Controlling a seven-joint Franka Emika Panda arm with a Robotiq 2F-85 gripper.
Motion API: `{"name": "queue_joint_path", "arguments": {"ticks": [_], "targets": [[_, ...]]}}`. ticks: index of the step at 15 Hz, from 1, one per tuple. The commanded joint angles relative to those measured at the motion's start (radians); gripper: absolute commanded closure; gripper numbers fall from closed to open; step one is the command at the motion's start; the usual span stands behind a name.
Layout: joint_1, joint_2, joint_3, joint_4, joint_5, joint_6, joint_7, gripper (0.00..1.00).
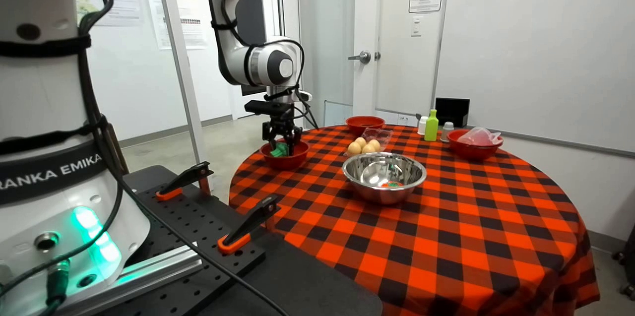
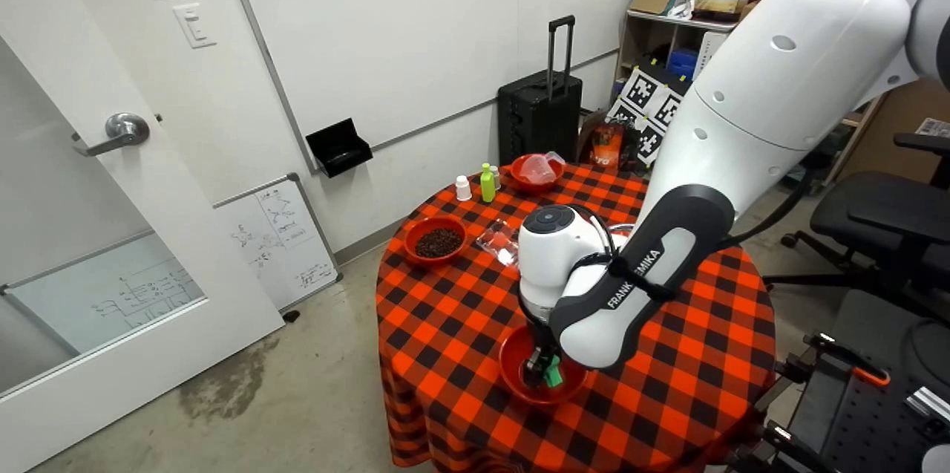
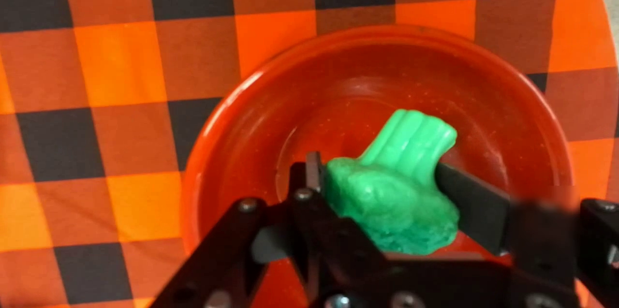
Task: Put the green object inside the empty red bowl
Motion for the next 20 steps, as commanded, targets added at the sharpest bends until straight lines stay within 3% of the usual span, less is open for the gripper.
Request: {"name": "queue_joint_path", "arguments": {"ticks": [1, 4, 10, 15, 20], "targets": [[0.007, 0.022, -0.011, 0.042, -0.009, -0.039, -0.010, 0.17], [0.007, 0.023, -0.014, 0.047, -0.010, -0.046, -0.008, 0.01], [0.001, -0.015, -0.017, 0.030, -0.006, -0.048, -0.005, 0.00], [-0.016, -0.132, -0.026, -0.037, 0.000, -0.032, 0.004, 0.00], [-0.077, -0.289, 0.015, -0.122, 0.038, -0.046, -0.029, 0.00]]}}
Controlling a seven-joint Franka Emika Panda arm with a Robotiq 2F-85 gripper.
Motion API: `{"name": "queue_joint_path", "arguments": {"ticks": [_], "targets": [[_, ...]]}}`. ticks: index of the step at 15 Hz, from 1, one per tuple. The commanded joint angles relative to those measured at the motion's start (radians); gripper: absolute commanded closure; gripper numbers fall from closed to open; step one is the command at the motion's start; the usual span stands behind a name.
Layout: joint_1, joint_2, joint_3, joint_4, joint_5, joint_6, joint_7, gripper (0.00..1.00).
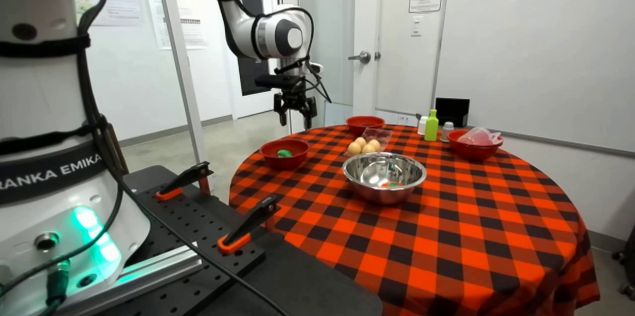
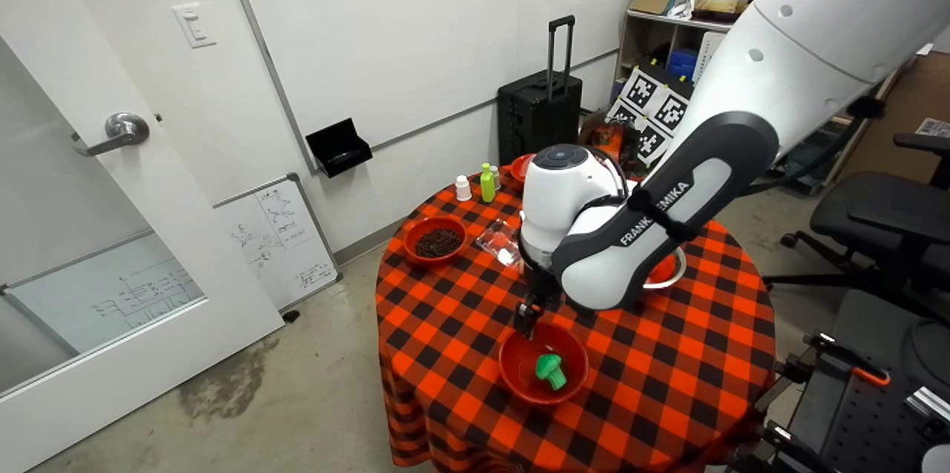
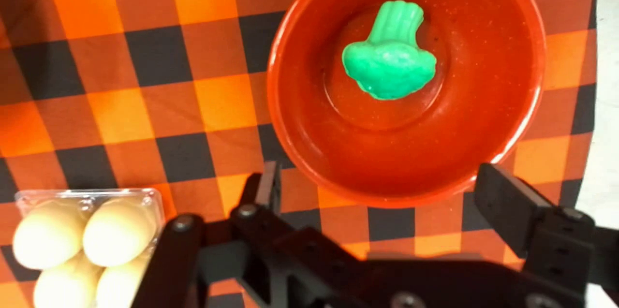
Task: Put the green object inside the empty red bowl
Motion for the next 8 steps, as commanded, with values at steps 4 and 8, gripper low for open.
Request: {"name": "queue_joint_path", "arguments": {"ticks": [4, 8], "targets": [[-0.028, -0.089, 0.016, -0.046, 0.009, -0.002, -0.002, 0.00], [-0.026, -0.067, 0.016, -0.043, 0.009, -0.003, -0.003, 0.00]]}}
